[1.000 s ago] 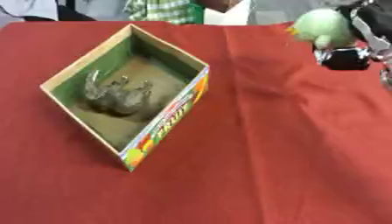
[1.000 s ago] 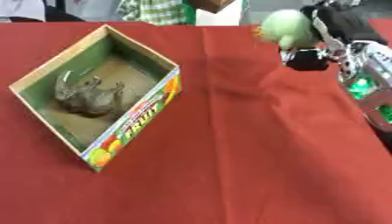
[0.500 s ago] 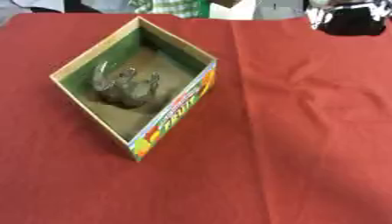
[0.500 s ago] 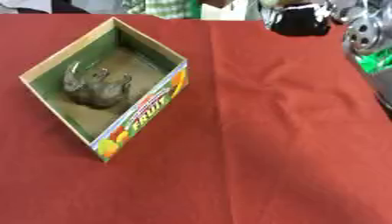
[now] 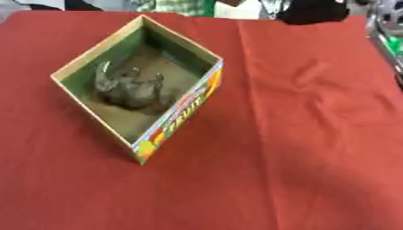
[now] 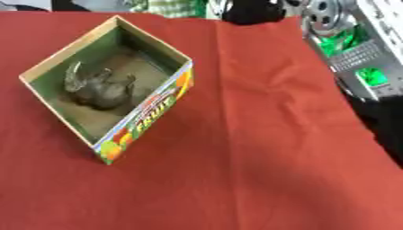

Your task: Pick up objects on the table and place them in the box.

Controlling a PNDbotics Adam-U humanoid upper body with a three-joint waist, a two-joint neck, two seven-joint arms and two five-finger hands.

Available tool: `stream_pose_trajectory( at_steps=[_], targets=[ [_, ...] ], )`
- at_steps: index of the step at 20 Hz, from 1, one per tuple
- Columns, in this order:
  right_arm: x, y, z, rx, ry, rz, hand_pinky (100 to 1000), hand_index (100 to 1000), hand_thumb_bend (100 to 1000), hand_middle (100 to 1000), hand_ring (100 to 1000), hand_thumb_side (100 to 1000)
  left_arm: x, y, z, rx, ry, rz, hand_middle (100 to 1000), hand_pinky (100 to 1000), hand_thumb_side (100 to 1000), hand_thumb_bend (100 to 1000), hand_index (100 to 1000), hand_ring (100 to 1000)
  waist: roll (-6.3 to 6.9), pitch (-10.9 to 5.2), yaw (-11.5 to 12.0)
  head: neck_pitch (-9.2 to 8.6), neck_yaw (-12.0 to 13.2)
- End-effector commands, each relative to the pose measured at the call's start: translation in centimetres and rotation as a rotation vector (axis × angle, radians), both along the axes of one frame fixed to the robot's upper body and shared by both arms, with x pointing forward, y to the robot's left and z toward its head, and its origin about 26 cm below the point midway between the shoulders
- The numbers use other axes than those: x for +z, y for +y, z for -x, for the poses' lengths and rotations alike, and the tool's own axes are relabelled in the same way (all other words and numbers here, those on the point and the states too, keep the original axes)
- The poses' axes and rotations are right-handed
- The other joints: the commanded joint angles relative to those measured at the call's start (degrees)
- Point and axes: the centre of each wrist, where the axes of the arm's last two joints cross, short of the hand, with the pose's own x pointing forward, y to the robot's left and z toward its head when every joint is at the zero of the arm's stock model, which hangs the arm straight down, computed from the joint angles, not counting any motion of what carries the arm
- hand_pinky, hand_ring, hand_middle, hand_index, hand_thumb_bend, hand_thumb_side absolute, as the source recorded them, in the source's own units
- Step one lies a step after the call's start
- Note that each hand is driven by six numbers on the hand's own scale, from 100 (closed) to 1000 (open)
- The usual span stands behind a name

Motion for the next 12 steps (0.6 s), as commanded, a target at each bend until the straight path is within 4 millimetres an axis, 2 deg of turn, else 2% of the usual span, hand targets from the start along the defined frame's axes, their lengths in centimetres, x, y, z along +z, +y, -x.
stream_pose_trajectory(
  at_steps=[1, 6, 9, 12],
  targets=[
    [0.3, 1.4, -0.8, 0.011, -0.004, -0.003, 649, 528, 100, 366, 673, 297, 1.1, -0.1, 0.4, -0.004, -0.036, -0.026, 874, 670, 801, 100, 894, 877, 0.13, -1.05, 0.3, -0.70, -0.6],
    [-0.7, 4.2, -2.4, 0.047, 0.010, -0.008, 668, 529, 100, 365, 667, 297, 1.2, -0.2, 0.3, -0.012, -0.039, -0.025, 875, 669, 801, 100, 894, 877, 0.07, -0.96, 0.5, -1.12, -1.1],
    [-1.7, 5.8, -3.3, 0.056, 0.017, 0.005, 595, 532, 100, 371, 650, 289, 1.2, -0.3, 0.3, -0.016, -0.040, -0.024, 875, 668, 802, 100, 894, 877, 0.01, -1.02, 0.6, -1.29, -1.4],
    [-3.1, 7.2, -4.3, 0.051, 0.029, 0.031, 566, 534, 100, 375, 640, 288, 1.2, -0.4, 0.3, -0.018, -0.041, -0.023, 875, 668, 801, 100, 894, 877, -0.08, -1.05, 0.8, -1.38, -1.7]
  ],
)
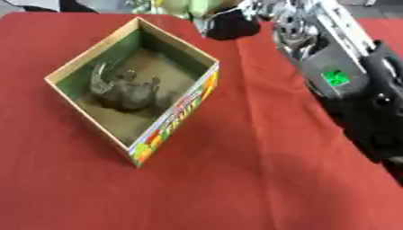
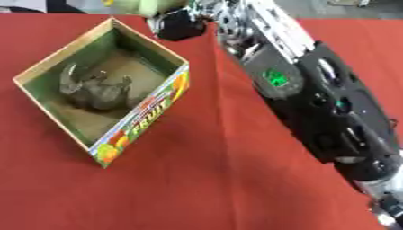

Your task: Pick up objects on the table and place them in the box.

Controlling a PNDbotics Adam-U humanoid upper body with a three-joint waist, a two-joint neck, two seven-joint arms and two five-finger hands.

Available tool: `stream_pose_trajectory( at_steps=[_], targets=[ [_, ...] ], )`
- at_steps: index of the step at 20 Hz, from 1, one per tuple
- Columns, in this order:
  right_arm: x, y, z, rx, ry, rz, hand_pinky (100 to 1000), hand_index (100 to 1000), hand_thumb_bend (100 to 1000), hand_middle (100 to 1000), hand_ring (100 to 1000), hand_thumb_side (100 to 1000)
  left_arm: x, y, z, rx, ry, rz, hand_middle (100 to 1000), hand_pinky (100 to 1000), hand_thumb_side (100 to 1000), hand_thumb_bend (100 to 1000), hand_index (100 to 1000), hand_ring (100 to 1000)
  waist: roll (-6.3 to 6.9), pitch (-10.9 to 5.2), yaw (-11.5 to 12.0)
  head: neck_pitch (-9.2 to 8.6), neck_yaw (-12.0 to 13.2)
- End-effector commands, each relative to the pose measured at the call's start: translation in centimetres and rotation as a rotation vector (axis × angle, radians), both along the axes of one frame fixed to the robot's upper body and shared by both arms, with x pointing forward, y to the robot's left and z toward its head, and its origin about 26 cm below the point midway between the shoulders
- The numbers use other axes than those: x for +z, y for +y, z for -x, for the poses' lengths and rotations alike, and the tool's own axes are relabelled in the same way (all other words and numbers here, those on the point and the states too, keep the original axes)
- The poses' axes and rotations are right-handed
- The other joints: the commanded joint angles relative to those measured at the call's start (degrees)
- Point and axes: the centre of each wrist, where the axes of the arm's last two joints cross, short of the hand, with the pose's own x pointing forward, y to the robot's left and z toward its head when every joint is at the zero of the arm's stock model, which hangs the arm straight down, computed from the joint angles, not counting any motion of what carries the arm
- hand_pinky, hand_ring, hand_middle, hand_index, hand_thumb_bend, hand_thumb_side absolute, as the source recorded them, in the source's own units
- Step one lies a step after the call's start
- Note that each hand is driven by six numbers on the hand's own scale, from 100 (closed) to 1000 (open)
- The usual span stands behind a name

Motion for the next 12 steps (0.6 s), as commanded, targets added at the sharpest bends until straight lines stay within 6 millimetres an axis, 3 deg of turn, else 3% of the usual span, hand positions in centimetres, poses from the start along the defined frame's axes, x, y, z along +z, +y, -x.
stream_pose_trajectory(
  at_steps=[1, 12],
  targets=[
    [-0.4, 1.4, -0.6, 0.000, -0.021, 0.030, 562, 534, 100, 376, 637, 287, 1.0, -0.1, 0.4, -0.008, -0.035, -0.019, 875, 668, 801, 100, 894, 877, 0.18, -1.13, 0.2, -0.84, -0.4],
    [-5.5, 3.4, -3.4, -0.041, 0.072, 0.091, 558, 559, 100, 399, 632, 284, 1.1, -0.2, 0.3, -0.014, -0.038, -0.013, 874, 667, 801, 100, 893, 877, 0.10, -0.93, 0.7, -0.63, -1.8]
  ],
)
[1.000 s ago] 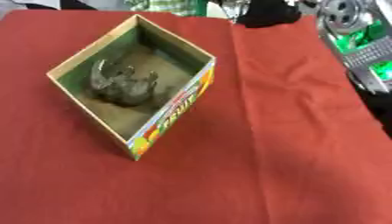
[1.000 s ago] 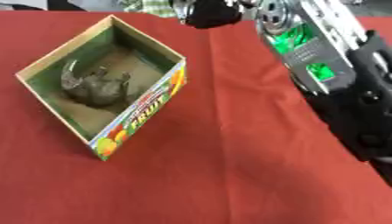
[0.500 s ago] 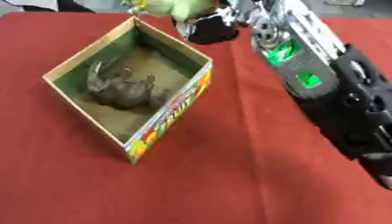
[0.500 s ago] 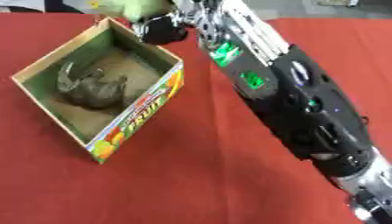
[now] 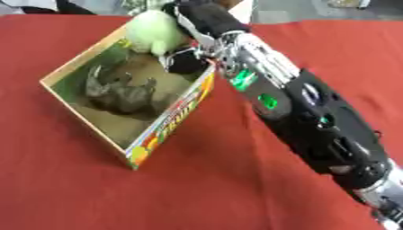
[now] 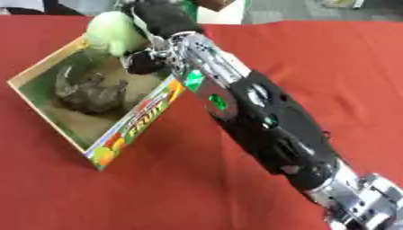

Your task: Pick up objects on the table and place them in the box.

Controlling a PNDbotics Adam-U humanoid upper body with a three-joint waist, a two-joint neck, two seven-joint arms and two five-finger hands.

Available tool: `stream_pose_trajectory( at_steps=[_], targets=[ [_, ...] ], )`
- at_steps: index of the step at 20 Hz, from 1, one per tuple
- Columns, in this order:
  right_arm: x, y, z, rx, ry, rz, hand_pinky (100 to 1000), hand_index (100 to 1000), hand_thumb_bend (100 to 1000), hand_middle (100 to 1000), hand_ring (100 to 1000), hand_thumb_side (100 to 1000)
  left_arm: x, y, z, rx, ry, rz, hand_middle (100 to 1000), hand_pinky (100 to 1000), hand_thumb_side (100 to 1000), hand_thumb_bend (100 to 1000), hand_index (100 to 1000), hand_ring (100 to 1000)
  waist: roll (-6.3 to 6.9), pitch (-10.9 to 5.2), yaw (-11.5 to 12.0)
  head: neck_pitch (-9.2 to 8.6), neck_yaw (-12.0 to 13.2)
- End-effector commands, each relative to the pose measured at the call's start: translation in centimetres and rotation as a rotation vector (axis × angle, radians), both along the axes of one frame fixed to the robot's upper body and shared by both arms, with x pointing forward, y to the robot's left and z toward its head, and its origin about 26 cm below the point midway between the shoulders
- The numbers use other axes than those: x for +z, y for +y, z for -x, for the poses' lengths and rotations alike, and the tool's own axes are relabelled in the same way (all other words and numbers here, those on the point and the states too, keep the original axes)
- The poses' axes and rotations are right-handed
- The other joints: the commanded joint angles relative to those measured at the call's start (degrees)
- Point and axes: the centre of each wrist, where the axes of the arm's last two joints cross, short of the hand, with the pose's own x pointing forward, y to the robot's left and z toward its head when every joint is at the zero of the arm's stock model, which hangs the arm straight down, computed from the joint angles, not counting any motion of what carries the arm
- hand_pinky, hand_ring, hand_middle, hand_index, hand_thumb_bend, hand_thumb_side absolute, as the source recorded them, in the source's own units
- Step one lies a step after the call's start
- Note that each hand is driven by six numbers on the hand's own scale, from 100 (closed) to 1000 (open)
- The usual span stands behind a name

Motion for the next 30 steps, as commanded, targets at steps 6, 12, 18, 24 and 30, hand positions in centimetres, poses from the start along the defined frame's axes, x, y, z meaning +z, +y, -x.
stream_pose_trajectory(
  at_steps=[6, 12, 18, 24, 30],
  targets=[
    [-2.0, 0.9, -1.4, 0.011, 0.074, 0.074, 626, 780, 100, 585, 735, 365, 1.0, -0.2, 0.3, -0.012, -0.034, -0.014, 874, 665, 801, 100, 893, 877, -0.01, -0.70, 0.5, -0.35, -0.5],
    [-1.7, 1.1, -1.3, 0.020, 0.146, 0.108, 930, 986, 240, 962, 1000, 845, 0.9, -0.3, 0.3, -0.015, -0.031, -0.013, 875, 664, 801, 100, 893, 877, -0.14, -0.67, 0.6, -0.46, -0.8],
    [-1.0, 1.2, -1.1, 0.010, 0.175, 0.143, 1000, 1000, 750, 1000, 1000, 855, 0.9, -0.3, 0.3, -0.016, -0.029, -0.010, 875, 664, 800, 100, 893, 877, -0.16, -0.77, 0.7, -0.86, -1.3],
    [0.0, 1.2, -0.7, 0.009, 0.168, 0.143, 1000, 1000, 833, 1000, 1000, 861, 0.9, -0.3, 0.3, -0.017, -0.028, -0.006, 875, 664, 801, 100, 893, 877, -0.12, -0.97, 0.8, -1.18, -1.6],
    [0.9, 1.1, -0.4, 0.023, 0.169, 0.132, 1000, 1000, 844, 1000, 1000, 818, 0.9, -0.3, 0.3, -0.017, -0.027, -0.005, 875, 664, 798, 100, 894, 877, -0.06, -1.24, 0.8, -1.41, -1.8]
  ],
)
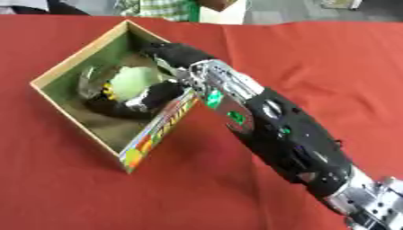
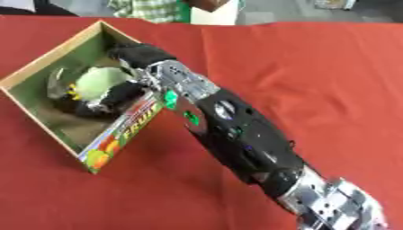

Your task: Pick up objects on the table and place them in the box.

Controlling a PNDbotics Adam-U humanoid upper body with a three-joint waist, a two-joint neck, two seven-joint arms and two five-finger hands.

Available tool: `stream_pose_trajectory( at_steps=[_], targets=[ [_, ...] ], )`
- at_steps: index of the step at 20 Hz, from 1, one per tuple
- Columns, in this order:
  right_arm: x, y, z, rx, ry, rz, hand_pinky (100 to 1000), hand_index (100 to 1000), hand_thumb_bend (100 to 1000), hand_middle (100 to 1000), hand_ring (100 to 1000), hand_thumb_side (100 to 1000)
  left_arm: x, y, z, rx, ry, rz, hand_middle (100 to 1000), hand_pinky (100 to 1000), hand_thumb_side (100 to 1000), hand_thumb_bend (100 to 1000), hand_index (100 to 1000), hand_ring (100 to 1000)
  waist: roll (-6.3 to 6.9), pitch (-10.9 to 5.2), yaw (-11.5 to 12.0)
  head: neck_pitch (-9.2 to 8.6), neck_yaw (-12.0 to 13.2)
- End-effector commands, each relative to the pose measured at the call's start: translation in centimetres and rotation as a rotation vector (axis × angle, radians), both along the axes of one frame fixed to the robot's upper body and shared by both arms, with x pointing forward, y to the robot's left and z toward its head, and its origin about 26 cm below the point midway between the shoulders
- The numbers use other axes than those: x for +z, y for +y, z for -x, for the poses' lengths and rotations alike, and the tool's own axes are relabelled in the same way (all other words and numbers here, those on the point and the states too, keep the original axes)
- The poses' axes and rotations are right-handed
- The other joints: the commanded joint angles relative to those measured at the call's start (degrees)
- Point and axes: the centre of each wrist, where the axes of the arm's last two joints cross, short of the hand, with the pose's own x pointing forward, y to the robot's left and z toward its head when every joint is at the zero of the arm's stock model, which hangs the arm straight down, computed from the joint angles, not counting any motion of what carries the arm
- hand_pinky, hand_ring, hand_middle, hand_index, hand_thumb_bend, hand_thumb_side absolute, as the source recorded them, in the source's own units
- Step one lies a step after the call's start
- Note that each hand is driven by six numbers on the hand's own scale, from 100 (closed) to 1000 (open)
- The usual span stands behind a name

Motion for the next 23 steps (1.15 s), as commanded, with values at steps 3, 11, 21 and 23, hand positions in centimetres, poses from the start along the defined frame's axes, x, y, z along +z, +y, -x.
stream_pose_trajectory(
  at_steps=[3, 11, 21, 23],
  targets=[
    [2.6, 0.1, 1.1, 0.035, -0.053, -0.045, 1000, 1000, 839, 1000, 1000, 832, 0.8, 0.0, 0.4, -0.002, -0.029, -0.010, 875, 664, 799, 100, 893, 877, 0.44, -1.66, 0.1, -0.87, -0.2],
    [5.0, -0.8, 2.3, 0.062, -0.106, -0.109, 1000, 1000, 814, 1000, 1000, 866, 0.7, 0.2, 0.4, 0.008, -0.026, -0.012, 876, 665, 797, 100, 894, 878, 0.34, -2.20, -0.5, -0.35, 0.8],
    [9.9, -8.4, 5.3, 0.068, -0.251, -0.258, 994, 1000, 650, 1000, 1000, 895, 0.5, 0.6, 0.5, 0.035, -0.022, -0.012, 876, 665, 795, 100, 894, 878, 0.52, -3.14, -2.2, 0.59, 3.7],
    [10.4, -9.7, 6.2, 0.059, -0.279, -0.298, 972, 1000, 468, 1000, 1000, 929, 0.5, 0.7, 0.5, 0.040, -0.021, -0.011, 876, 664, 795, 100, 894, 878, 0.67, -3.21, -2.5, 0.96, 4.1]
  ],
)
